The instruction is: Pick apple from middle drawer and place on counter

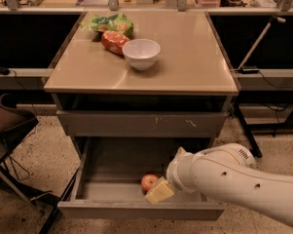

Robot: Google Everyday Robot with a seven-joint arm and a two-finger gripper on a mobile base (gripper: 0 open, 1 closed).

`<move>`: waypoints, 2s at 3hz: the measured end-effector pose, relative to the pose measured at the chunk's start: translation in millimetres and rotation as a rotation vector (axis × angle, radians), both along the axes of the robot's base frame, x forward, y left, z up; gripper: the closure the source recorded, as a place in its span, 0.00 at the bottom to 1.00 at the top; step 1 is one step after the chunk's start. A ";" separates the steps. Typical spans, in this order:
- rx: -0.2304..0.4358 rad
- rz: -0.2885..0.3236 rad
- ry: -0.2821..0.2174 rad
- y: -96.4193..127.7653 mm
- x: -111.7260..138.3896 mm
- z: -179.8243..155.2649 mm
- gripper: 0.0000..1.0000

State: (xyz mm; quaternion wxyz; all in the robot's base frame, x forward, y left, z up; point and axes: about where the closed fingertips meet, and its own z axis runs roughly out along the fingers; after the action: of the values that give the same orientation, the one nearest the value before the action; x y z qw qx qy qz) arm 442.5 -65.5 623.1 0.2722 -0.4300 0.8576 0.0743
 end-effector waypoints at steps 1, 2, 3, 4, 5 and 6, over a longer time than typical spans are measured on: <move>0.077 -0.061 -0.020 0.2 36.2 -31.7 0.00; 0.188 -0.125 -0.062 10.6 83.4 -58.2 0.00; 0.241 -0.152 -0.088 22.5 114.3 -76.9 0.00; 0.244 -0.151 -0.091 24.5 114.7 -77.1 0.00; 0.244 -0.151 -0.091 24.5 114.7 -77.1 0.00; 0.261 -0.175 -0.022 35.6 113.3 -122.5 0.00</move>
Offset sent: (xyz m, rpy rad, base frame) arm 0.1470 0.0420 -0.1086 0.3339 -0.1344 -0.2160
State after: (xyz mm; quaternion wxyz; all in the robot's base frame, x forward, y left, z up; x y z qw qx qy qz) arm 555.9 -29.9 500.6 0.3407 -0.3156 0.8717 0.1564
